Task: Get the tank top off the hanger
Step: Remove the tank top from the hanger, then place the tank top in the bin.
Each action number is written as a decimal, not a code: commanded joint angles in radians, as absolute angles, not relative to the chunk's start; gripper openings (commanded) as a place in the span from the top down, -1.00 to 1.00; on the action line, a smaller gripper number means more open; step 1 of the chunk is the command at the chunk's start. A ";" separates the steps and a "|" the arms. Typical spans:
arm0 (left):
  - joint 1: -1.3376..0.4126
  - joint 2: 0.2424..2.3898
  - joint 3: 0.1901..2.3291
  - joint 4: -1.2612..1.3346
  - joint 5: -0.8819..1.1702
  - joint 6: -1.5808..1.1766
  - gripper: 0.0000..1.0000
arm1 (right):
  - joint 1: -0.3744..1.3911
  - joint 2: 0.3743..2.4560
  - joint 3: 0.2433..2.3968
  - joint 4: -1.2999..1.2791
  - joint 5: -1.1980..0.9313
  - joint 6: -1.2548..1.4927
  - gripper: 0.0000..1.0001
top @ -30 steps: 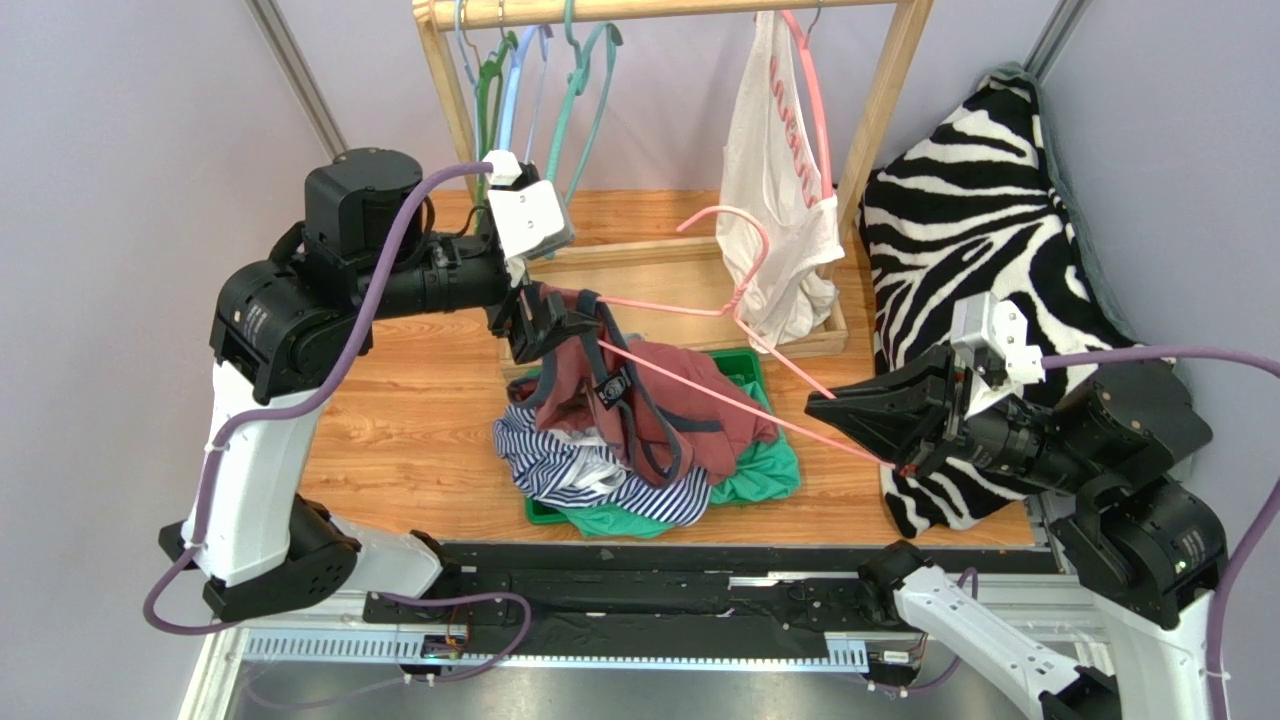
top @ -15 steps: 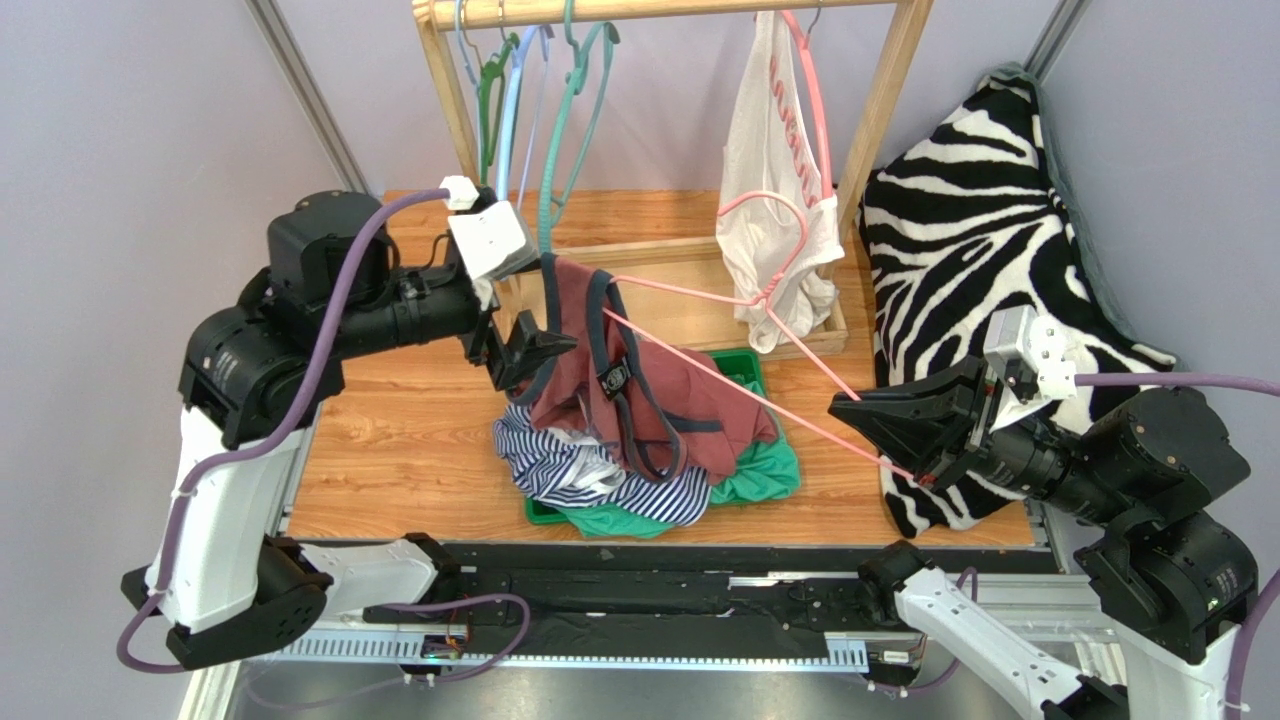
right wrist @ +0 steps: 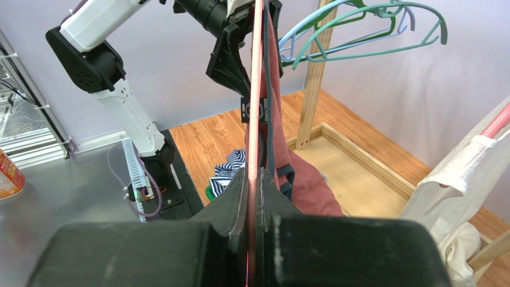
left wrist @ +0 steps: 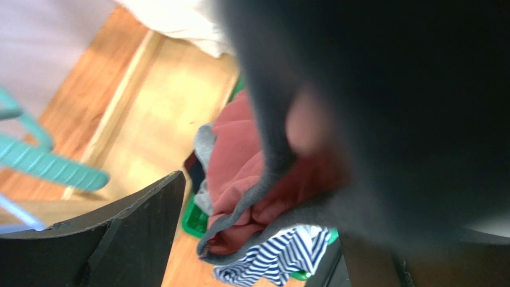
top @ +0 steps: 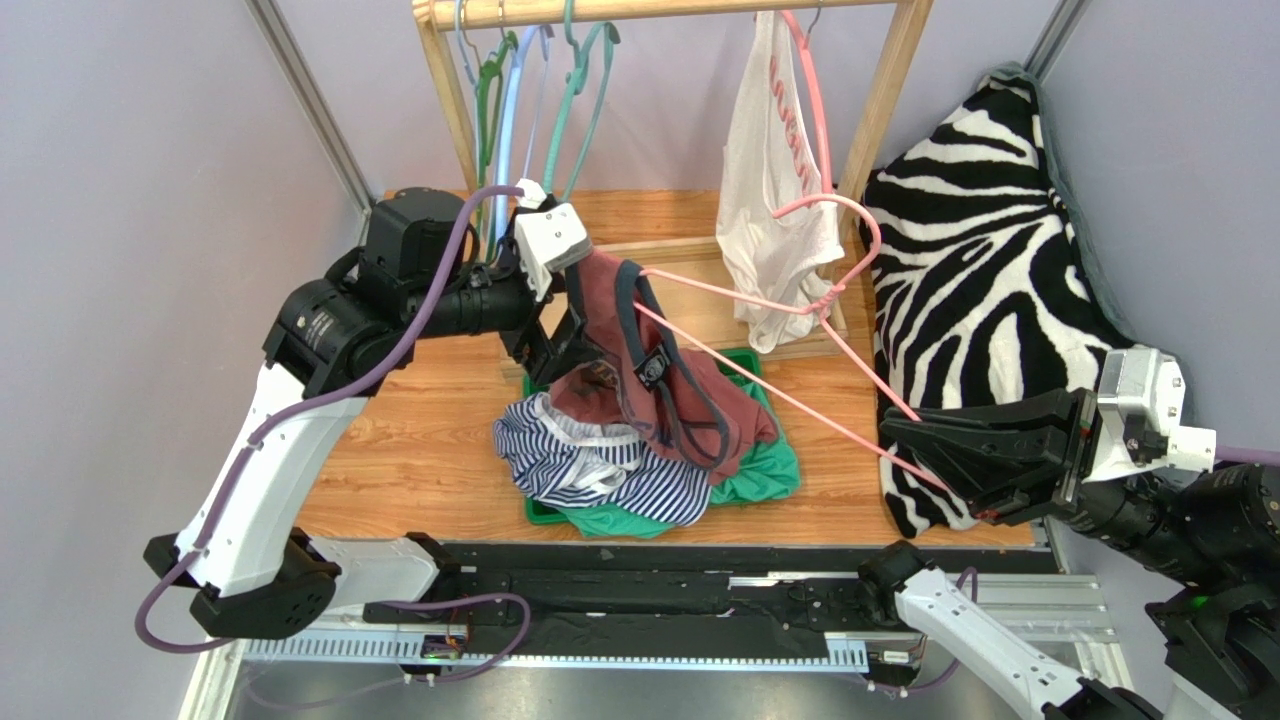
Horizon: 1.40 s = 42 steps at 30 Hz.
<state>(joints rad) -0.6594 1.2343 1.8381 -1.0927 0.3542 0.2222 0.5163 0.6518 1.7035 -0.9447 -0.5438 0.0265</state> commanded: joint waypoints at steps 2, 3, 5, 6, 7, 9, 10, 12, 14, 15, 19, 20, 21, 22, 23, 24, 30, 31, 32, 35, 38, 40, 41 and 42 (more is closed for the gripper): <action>-0.657 1.288 1.928 -1.054 0.529 0.169 -0.83 | 0.518 0.635 1.691 -0.896 -0.555 0.038 1.00; -0.657 1.299 1.939 -1.055 0.554 0.170 -0.50 | 0.517 0.627 1.687 -0.897 -0.551 0.037 1.00; -0.658 1.313 1.957 -1.061 0.601 0.178 0.16 | 0.519 0.626 1.693 -0.916 -0.542 0.028 1.00; -0.657 1.313 1.960 -1.065 0.612 0.182 0.79 | 0.518 0.623 1.698 -0.925 -0.526 0.022 1.00; -0.657 1.315 1.960 -1.074 0.632 0.187 1.00 | 0.518 0.620 1.701 -0.933 -0.519 0.015 1.00; -0.658 1.305 1.956 -1.078 0.635 0.195 1.00 | 0.519 0.615 1.712 -0.957 -0.493 0.003 1.00; -0.657 1.302 1.953 -1.080 0.620 0.193 1.00 | 0.518 0.612 1.716 -0.968 -0.480 0.003 1.00; -0.653 1.287 1.945 -1.078 0.582 0.192 1.00 | 0.517 0.612 1.733 -1.015 -0.430 -0.040 1.00; -0.632 1.269 1.944 -1.068 0.511 0.177 1.00 | 0.518 0.595 1.730 -1.046 -0.393 -0.051 1.00; -0.623 1.263 1.945 -1.062 0.488 0.172 1.00 | 0.518 0.588 1.727 -1.057 -0.359 -0.058 1.00; -0.595 1.256 1.993 -1.029 0.292 0.156 1.00 | 0.518 0.552 1.727 -1.123 -0.295 -0.066 1.00; -0.591 1.259 2.020 -1.025 0.250 0.152 1.00 | 0.518 0.548 1.735 -1.153 -0.282 -0.066 1.00; -0.589 1.265 2.037 -1.022 0.188 0.153 1.00 | 0.518 0.531 1.738 -1.166 -0.261 -0.064 1.00; -0.589 1.279 2.052 -1.017 0.173 0.155 1.00 | 0.518 0.523 1.738 -1.175 -0.253 -0.058 1.00; -0.589 1.284 2.081 -1.016 0.178 0.156 1.00 | 0.518 0.515 1.740 -1.184 -0.241 -0.055 1.00; -0.589 1.292 2.097 -1.019 0.234 0.155 1.00 | 0.518 0.502 1.740 -1.184 -0.214 -0.051 1.00; -0.644 1.361 2.169 -1.058 0.453 0.153 1.00 | 0.518 0.551 1.747 -1.120 -0.138 -0.008 1.00; -0.658 1.377 2.201 -1.061 0.446 0.167 1.00 | 0.518 0.578 1.743 -1.097 -0.129 0.033 1.00; -0.667 1.390 2.229 -1.065 0.445 0.167 1.00 | 0.518 0.589 1.726 -1.086 -0.115 0.043 1.00; -0.676 1.420 2.338 -1.071 0.428 0.167 1.00 | 0.520 0.624 1.686 -1.031 -0.107 0.075 1.00; -0.676 1.411 2.301 -1.074 0.457 0.189 1.00 | 0.515 0.664 1.651 -0.983 -0.113 0.092 1.00; -0.689 1.393 2.173 -1.081 0.469 0.212 1.00 | 0.517 0.702 1.658 -0.965 -0.118 0.095 1.00; -0.695 1.390 2.124 -1.081 0.471 0.219 1.00 | 0.518 0.748 1.666 -0.960 -0.107 0.094 1.00; -0.702 1.379 2.073 -1.075 0.474 0.228 1.00 | 0.518 0.776 1.677 -0.957 -0.095 0.095 1.00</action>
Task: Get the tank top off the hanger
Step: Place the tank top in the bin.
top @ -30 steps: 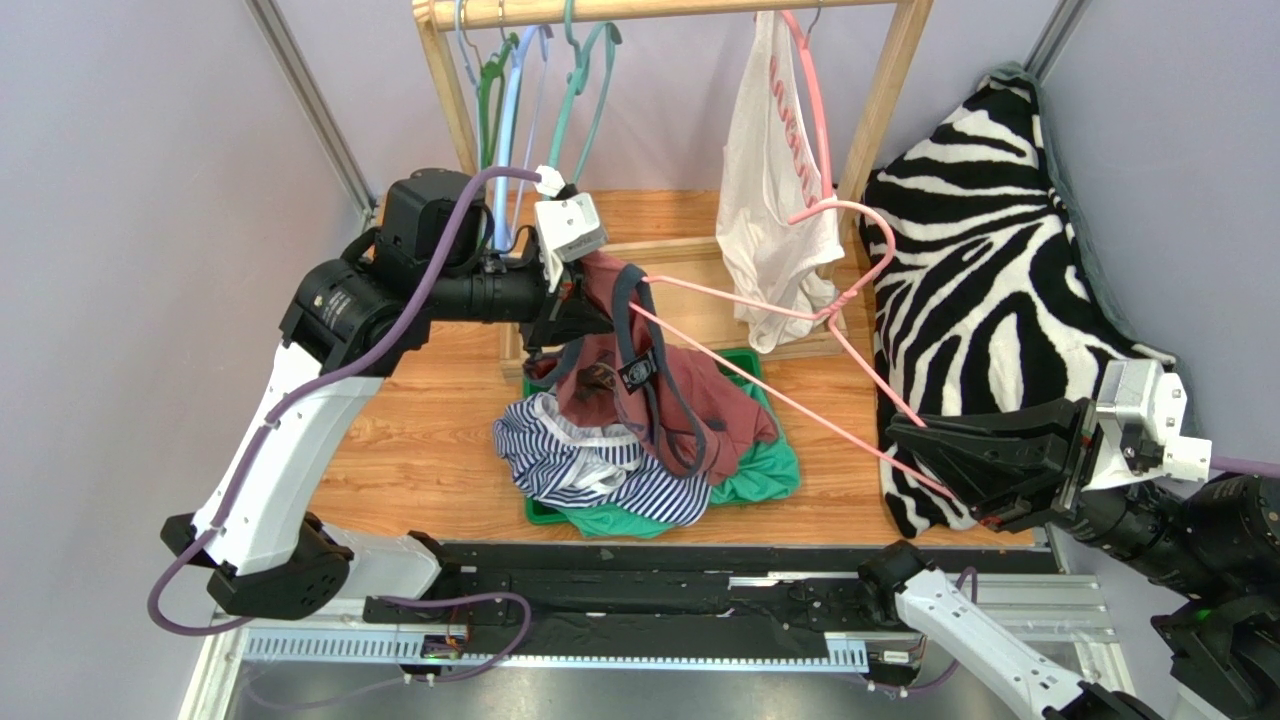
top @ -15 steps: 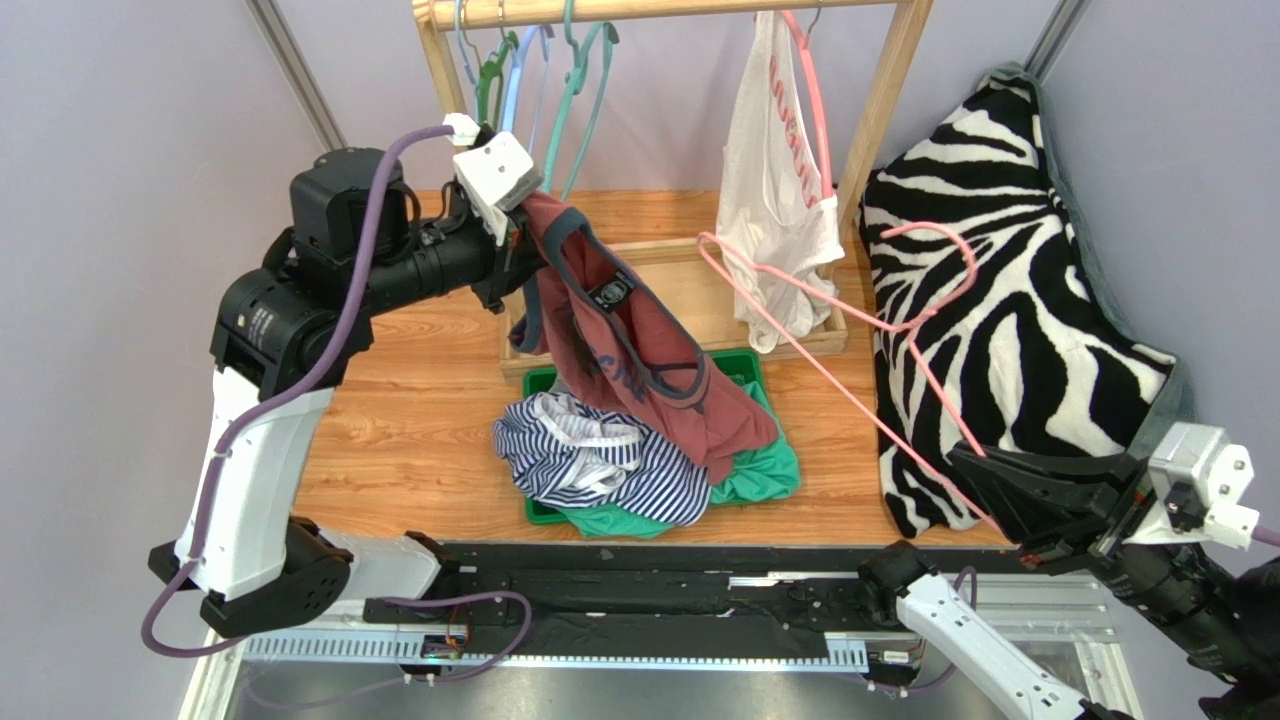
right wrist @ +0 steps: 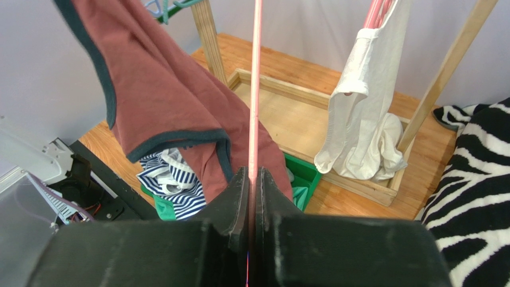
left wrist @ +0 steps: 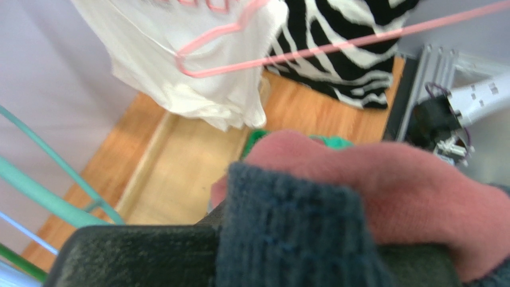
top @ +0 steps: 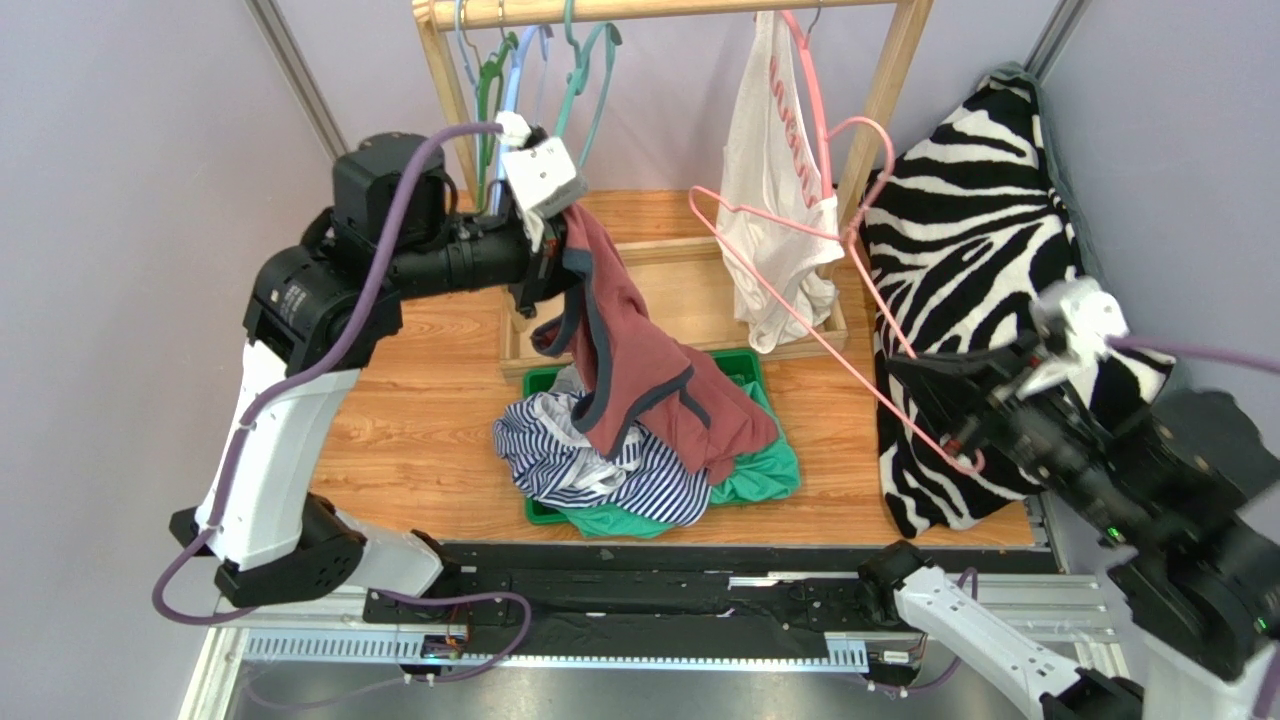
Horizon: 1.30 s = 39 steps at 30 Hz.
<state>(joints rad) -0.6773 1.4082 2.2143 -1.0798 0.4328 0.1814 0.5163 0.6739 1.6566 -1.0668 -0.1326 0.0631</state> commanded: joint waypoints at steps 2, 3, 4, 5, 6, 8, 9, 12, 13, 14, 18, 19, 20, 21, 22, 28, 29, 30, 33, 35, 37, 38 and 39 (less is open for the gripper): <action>-0.724 1.367 1.906 -1.051 0.480 0.244 1.00 | 0.518 0.857 1.713 -0.953 -0.039 0.101 1.00; -0.730 1.353 1.848 -1.004 0.477 0.242 1.00 | 0.518 0.877 1.724 -0.951 -0.017 0.106 1.00; -0.739 1.351 1.756 -0.982 0.474 0.248 1.00 | 0.518 0.896 1.738 -0.931 -0.003 0.107 1.00; -0.742 1.350 1.721 -0.965 0.460 0.252 1.00 | 0.520 0.911 1.736 -0.914 0.020 0.107 1.00; -0.747 1.359 1.695 -0.939 0.451 0.255 1.00 | 0.519 0.929 1.735 -0.893 0.034 0.115 1.00; -0.761 1.364 1.632 -0.895 0.417 0.268 1.00 | 0.518 0.951 1.730 -0.848 0.054 0.123 1.00; -0.768 1.362 1.608 -0.872 0.398 0.275 1.00 | 0.518 0.977 1.735 -0.841 0.055 0.126 1.00; -0.808 1.351 1.504 -0.767 0.281 0.297 1.00 | 0.518 1.020 1.759 -0.827 0.061 0.132 1.00; -0.819 1.353 1.459 -0.744 0.244 0.302 1.00 | 0.517 1.044 1.767 -0.818 0.064 0.132 1.00; -0.830 1.361 1.444 -0.715 0.171 0.298 1.00 | 0.518 1.060 1.772 -0.812 0.064 0.129 1.00; -0.839 1.440 1.391 -0.697 0.117 0.278 1.00 | 0.518 1.120 1.822 -0.788 0.068 0.121 1.00; -0.841 1.450 1.352 -0.686 0.114 0.279 1.00 | 0.520 1.137 1.835 -0.784 0.064 0.120 1.00; -0.845 1.460 1.335 -0.672 0.101 0.284 1.00 | 0.520 1.164 1.845 -0.781 0.066 0.117 1.00; -0.850 1.489 1.319 -0.666 0.091 0.296 0.97 | 0.520 1.179 1.870 -0.776 0.064 0.117 1.00; -0.856 1.505 1.296 -0.661 0.084 0.301 0.66 | 0.520 1.192 1.879 -0.772 0.064 0.114 1.00; -0.862 1.623 1.243 -0.644 0.049 0.304 0.09 | 0.532 1.304 1.992 -0.779 0.084 0.101 1.00; -0.864 1.628 1.230 -0.621 0.031 0.304 0.08 | 0.535 1.316 2.006 -0.781 0.097 0.098 1.00; -0.865 1.629 1.206 -0.611 0.023 0.311 0.07 | 0.538 1.342 2.022 -0.784 0.101 0.094 1.00; -0.868 1.631 1.163 -0.581 0.003 0.321 -0.02 | 0.548 1.390 2.069 -0.785 0.118 0.087 1.00; -0.868 1.631 1.147 -0.569 0.003 0.328 -0.21 | 0.554 1.414 2.094 -0.784 0.121 0.084 1.00; -0.868 1.629 1.141 -0.569 0.002 0.333 -0.62 | 0.557 1.445 2.108 -0.779 0.121 0.081 1.00; -0.870 1.623 1.144 -0.580 0.003 0.334 -0.78 | 0.561 1.453 2.124 -0.779 0.127 0.080 1.00; -0.871 1.617 1.160 -0.592 0.003 0.339 -0.94 | 0.564 1.462 2.135 -0.784 0.129 0.077 1.00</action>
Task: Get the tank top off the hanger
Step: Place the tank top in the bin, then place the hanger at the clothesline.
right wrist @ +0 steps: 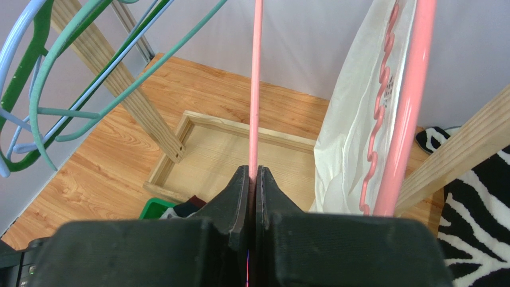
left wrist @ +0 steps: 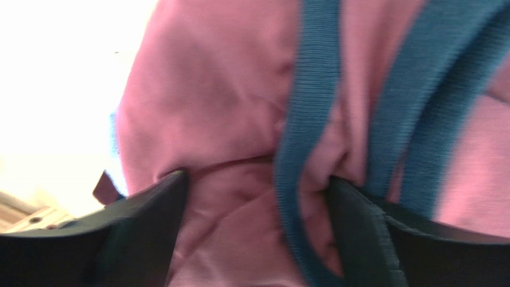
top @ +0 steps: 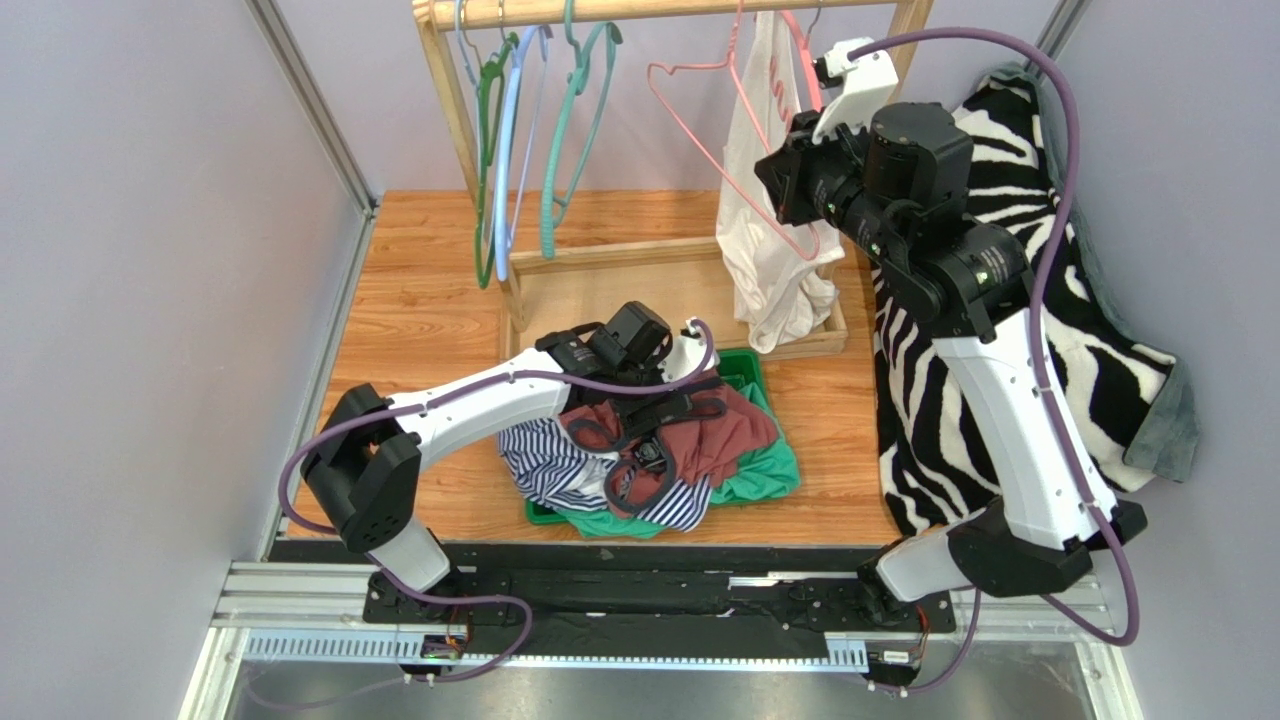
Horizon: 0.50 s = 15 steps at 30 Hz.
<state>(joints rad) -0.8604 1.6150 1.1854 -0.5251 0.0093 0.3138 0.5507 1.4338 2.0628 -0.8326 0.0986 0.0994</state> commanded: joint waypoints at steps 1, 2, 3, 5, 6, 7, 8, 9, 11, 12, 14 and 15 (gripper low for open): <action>-0.871 1.611 1.172 -0.609 0.002 0.339 -0.94 | 0.568 1.482 2.144 -0.787 0.130 0.072 1.00; -0.871 1.592 1.189 -0.659 0.014 0.342 -0.94 | 0.571 1.489 2.152 -0.790 0.138 0.065 1.00; -0.871 1.579 1.221 -0.682 0.026 0.345 -0.95 | 0.574 1.499 2.173 -0.796 0.143 0.058 1.00; -0.871 1.531 1.259 -0.747 0.047 0.344 -0.95 | 0.577 1.522 2.192 -0.801 0.153 0.051 1.00; -0.871 1.517 1.311 -0.773 0.052 0.347 -0.95 | 0.578 1.529 2.204 -0.804 0.153 0.048 1.00; -0.871 1.502 1.336 -0.816 0.058 0.351 -0.95 | 0.580 1.534 2.210 -0.807 0.156 0.046 1.00; -0.871 1.467 1.360 -0.831 0.058 0.356 -0.95 | 0.581 1.543 2.214 -0.805 0.166 0.043 1.00; -0.871 1.450 1.403 -0.842 0.058 0.356 -0.96 | 0.583 1.548 2.215 -0.804 0.169 0.041 1.00; -0.871 1.404 1.452 -0.886 0.066 0.371 -0.96 | 0.587 1.557 2.214 -0.802 0.179 0.041 1.00; -0.871 1.388 1.507 -0.902 0.067 0.374 -0.96 | 0.591 1.560 2.212 -0.801 0.184 0.040 1.00; -0.871 1.346 1.561 -0.948 0.080 0.391 -0.96 | 0.598 1.572 2.203 -0.796 0.201 0.037 1.00; -0.871 1.332 1.616 -0.962 0.083 0.394 -0.96 | 0.606 1.577 2.200 -0.795 0.209 0.031 1.00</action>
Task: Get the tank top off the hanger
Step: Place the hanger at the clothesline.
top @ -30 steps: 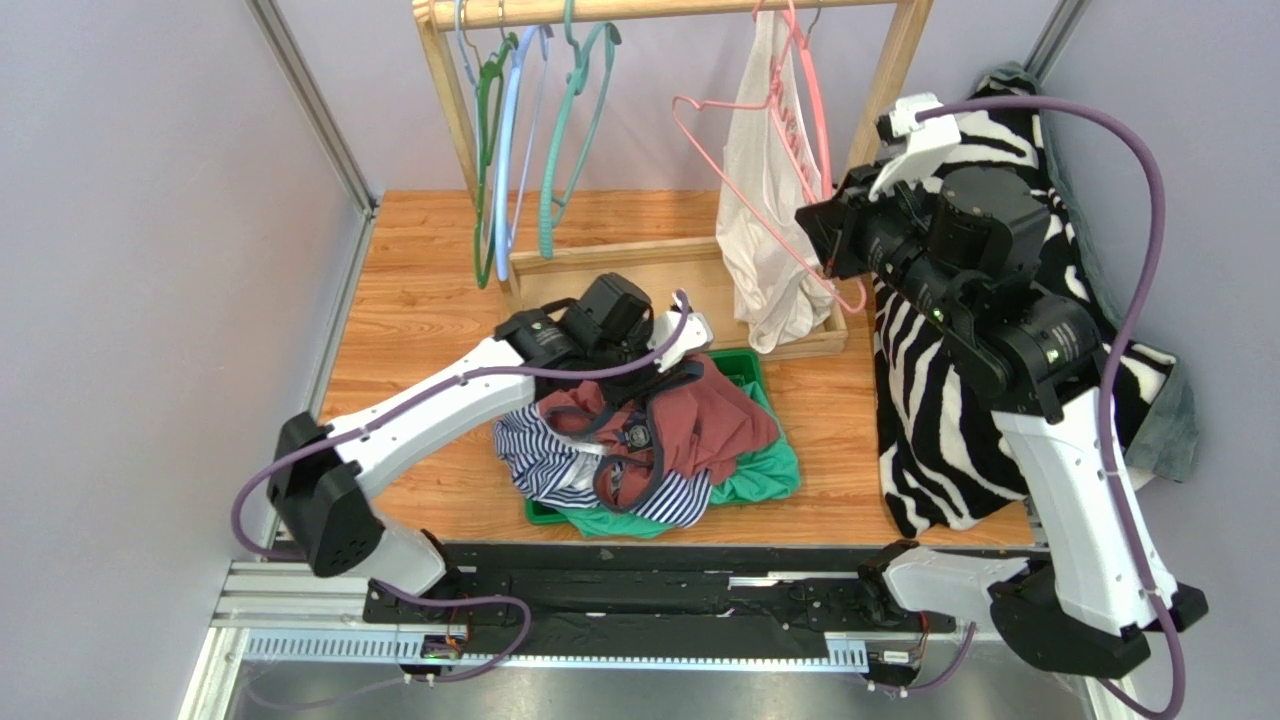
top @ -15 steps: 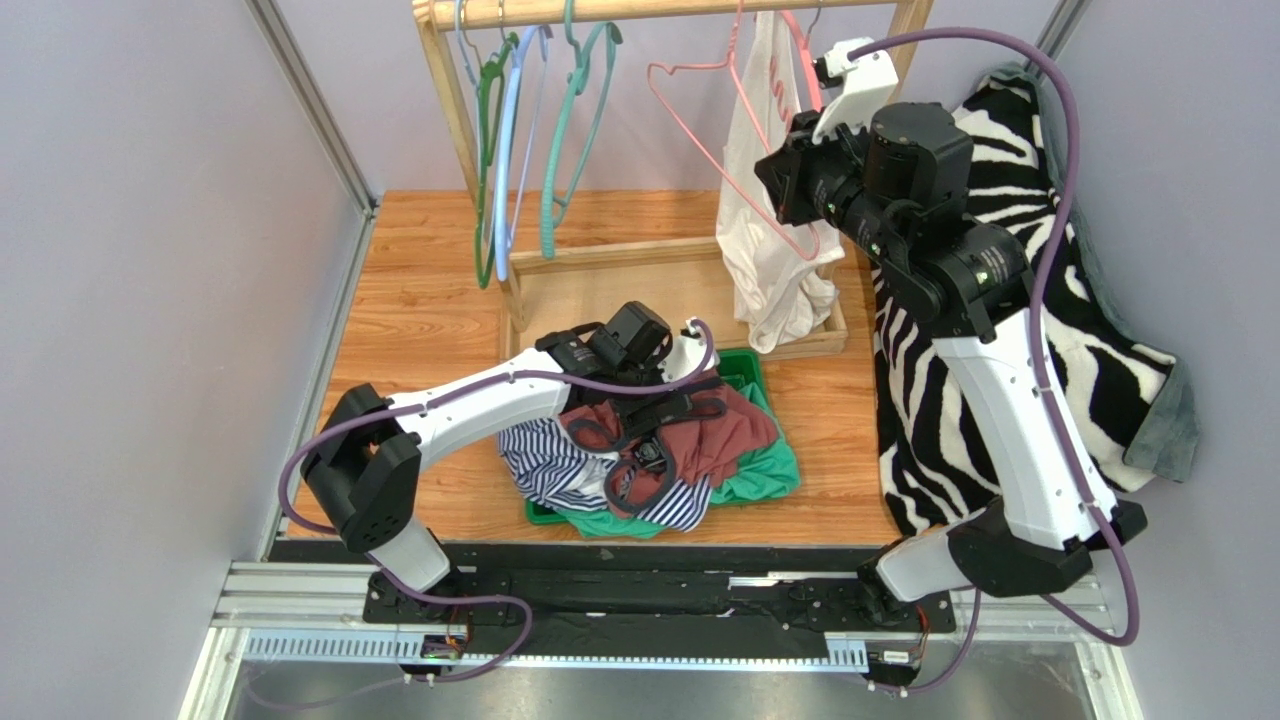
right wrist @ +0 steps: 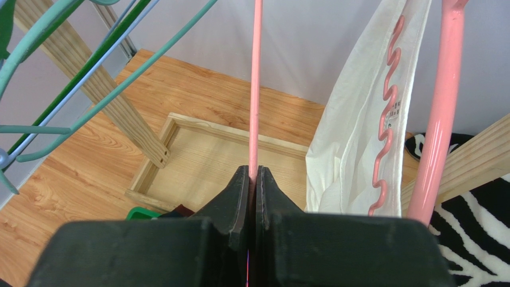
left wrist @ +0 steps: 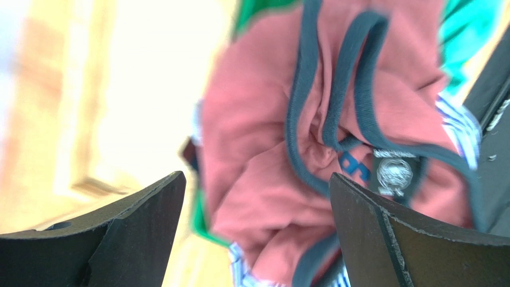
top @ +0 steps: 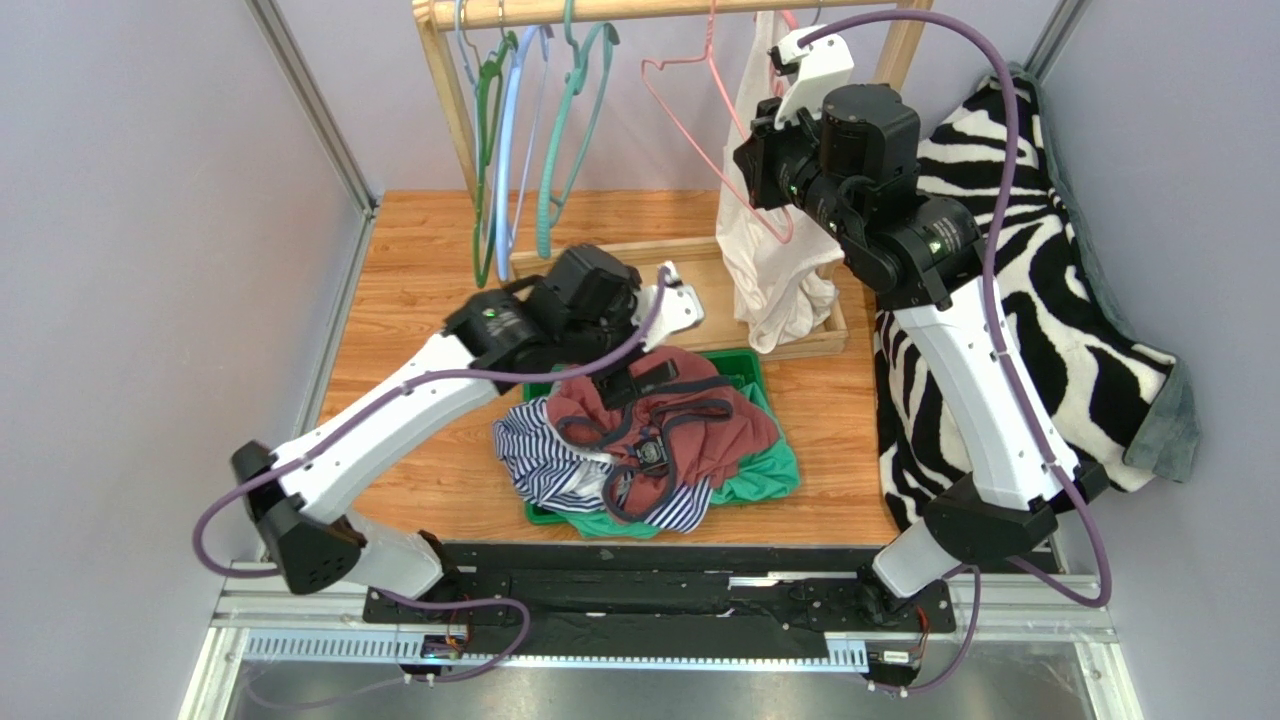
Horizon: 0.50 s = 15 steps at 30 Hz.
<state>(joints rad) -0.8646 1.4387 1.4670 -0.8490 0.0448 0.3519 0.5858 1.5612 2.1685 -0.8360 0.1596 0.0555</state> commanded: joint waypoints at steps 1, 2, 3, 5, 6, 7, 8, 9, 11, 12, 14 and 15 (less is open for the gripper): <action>-0.870 1.319 1.641 -0.986 0.087 0.394 -0.96 | 0.609 1.583 2.194 -0.793 0.222 0.029 1.00; -0.870 1.293 1.669 -1.005 0.095 0.403 -0.96 | 0.614 1.589 2.189 -0.790 0.222 0.028 1.00; -0.870 1.283 1.731 -1.024 0.104 0.403 -0.96 | 0.623 1.600 2.186 -0.788 0.232 0.023 1.00; -0.870 1.253 1.828 -1.067 0.129 0.403 -0.97 | 0.635 1.612 2.178 -0.778 0.253 0.023 1.00; -0.870 1.244 1.856 -1.090 0.139 0.402 -0.97 | 0.653 1.624 2.175 -0.776 0.262 0.018 1.00; -0.870 1.226 1.882 -1.098 0.146 0.385 -0.97 | 0.661 1.629 2.172 -0.773 0.284 0.017 1.00; -0.868 1.217 1.928 -1.104 0.146 0.376 -0.98 | 0.684 1.634 2.171 -0.770 0.299 0.011 1.00; -0.868 1.212 1.948 -1.118 0.143 0.368 -0.98 | 0.695 1.646 2.171 -0.769 0.316 0.003 1.00; -0.867 1.192 1.983 -1.124 0.134 0.362 -0.98 | 0.722 1.657 2.171 -0.761 0.359 0.003 1.00; -0.865 1.184 1.986 -1.121 0.124 0.362 -0.98 | 0.732 1.660 2.169 -0.759 0.373 0.005 1.00; -0.853 1.166 1.991 -1.115 0.109 0.370 -0.98 | 0.755 1.669 2.155 -0.740 0.419 0.006 1.00; -0.836 1.161 1.991 -1.112 0.107 0.373 -0.98 | 0.762 1.672 2.151 -0.735 0.435 0.011 1.00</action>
